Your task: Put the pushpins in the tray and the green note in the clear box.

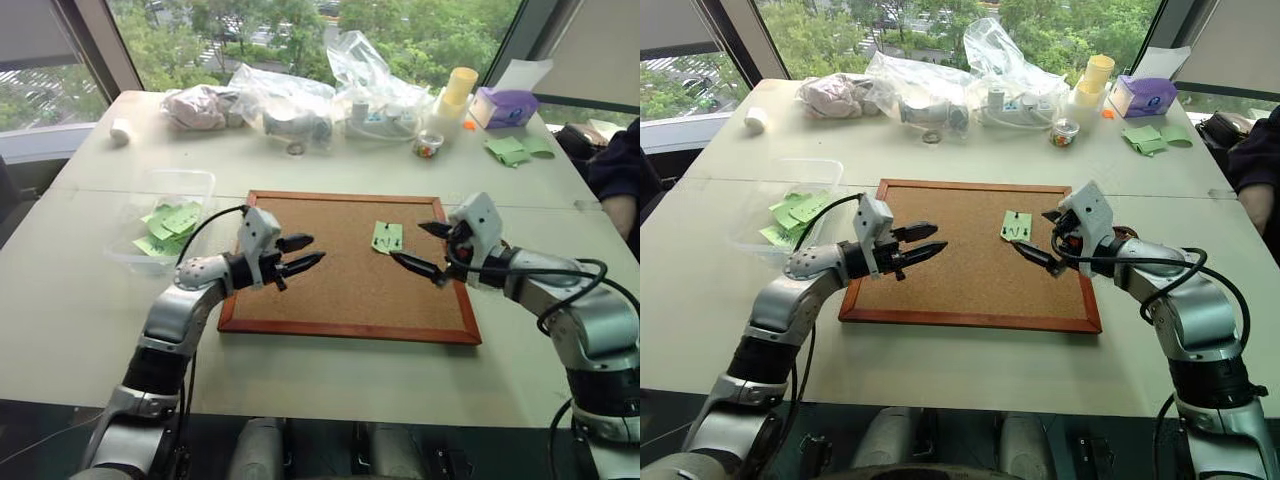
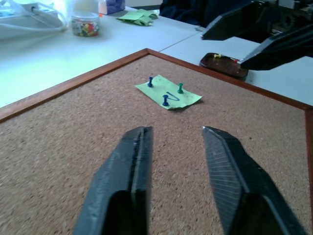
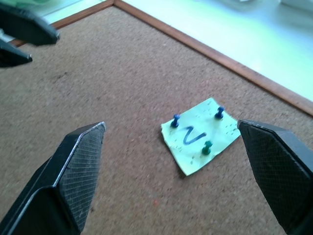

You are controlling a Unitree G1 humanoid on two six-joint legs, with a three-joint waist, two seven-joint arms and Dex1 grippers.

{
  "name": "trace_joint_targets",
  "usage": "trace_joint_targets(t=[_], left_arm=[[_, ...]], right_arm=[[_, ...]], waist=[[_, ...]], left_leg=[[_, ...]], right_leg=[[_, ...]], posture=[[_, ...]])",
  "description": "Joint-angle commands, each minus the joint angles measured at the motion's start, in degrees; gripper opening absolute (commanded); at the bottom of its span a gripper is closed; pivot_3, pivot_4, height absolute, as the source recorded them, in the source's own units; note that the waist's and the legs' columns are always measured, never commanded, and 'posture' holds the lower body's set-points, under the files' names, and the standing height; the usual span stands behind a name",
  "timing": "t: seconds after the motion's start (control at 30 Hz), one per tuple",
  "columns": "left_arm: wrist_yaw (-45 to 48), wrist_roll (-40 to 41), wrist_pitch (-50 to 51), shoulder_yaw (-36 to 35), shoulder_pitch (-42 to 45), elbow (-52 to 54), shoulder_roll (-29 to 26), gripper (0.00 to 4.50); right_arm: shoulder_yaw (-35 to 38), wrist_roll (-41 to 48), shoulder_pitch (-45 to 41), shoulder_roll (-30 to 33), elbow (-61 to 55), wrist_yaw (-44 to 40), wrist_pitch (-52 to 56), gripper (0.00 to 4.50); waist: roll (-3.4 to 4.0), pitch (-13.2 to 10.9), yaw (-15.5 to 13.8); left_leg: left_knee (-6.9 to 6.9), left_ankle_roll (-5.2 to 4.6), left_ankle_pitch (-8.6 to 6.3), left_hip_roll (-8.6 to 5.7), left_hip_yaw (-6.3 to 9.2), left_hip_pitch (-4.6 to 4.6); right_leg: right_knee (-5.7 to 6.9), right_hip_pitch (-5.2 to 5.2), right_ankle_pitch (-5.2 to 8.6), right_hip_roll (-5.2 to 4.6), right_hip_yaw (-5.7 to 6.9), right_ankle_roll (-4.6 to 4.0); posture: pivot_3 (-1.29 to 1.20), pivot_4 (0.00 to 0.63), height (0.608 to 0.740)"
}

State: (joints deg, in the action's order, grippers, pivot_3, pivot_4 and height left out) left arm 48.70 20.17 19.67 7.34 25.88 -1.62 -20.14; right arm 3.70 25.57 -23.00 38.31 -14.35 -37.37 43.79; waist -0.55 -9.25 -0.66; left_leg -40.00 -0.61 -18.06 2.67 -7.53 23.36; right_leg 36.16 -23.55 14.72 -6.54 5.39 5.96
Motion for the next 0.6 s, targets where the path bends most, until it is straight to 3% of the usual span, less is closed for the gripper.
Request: trace_joint_targets(t=[0.03, 0.07, 0.43, 0.57, 0.6], left_arm=[[0.82, -0.45, -1.88, 1.02, 1.8, -1.56, 1.87, 0.19], [0.69, -1.33, -2.64, 1.79, 2.31, -3.18, 2.72, 0.03], [-1.44, -7.52, -7.84, 4.45, 2.34, -12.17, 6.86, 0.03], [-2.52, -7.98, -8.2, 4.09, 1.51, -12.18, 7.02, 0.0], [-2.81, -8.01, -8.21, 3.98, 1.46, -12.1, 7.08, 0.0]], right_arm=[[-1.59, -2.91, -3.48, -0.8, 3.41, 1.98, -0.45, 4.5], [-2.93, -4.58, -5.29, -1.2, 6.18, 2.7, -0.65, 4.5], [-9.14, -13.49, -20.25, -8.75, 30.41, 4.38, -5.78, 4.5], [-10.4, -15.4, -21.95, -9.72, 33.91, 3.11, -7.7, 3.18], [-10.65, -15.82, -22.04, -9.79, 34.28, 2.77, -7.99, 3.18]], waist=[[0.0, 0.0, 0.02], [0.0, 0.0, 0.03], [0.03, 0.01, 0.37], [0.05, 0.02, 0.52], [0.06, 0.03, 0.53]], left_leg=[[0.0, 0.0, 0.0, 0.0, -0.01, 0.0], [0.0, 0.0, 0.0, 0.0, -0.01, 0.0], [0.01, 0.03, 0.02, 0.02, -0.09, 0.02], [0.01, 0.03, 0.02, 0.03, -0.09, 0.01], [0.01, 0.04, 0.03, 0.03, -0.09, 0.01]], right_leg=[[0.0, 0.0, 0.0, 0.01, 0.0, 0.0], [0.01, 0.0, 0.0, 0.01, 0.0, 0.0], [0.02, -0.04, 0.0, 0.04, 0.0, 0.01], [0.03, -0.03, 0.0, 0.04, 0.0, 0.01], [0.03, -0.03, 0.0, 0.04, 0.0, 0.01]], posture=[[0.0, 0.15, 0.74], [0.0, 0.15, 0.74], [0.0, 0.15, 0.74], [0.0, 0.15, 0.74], [0.0, 0.15, 0.74]])
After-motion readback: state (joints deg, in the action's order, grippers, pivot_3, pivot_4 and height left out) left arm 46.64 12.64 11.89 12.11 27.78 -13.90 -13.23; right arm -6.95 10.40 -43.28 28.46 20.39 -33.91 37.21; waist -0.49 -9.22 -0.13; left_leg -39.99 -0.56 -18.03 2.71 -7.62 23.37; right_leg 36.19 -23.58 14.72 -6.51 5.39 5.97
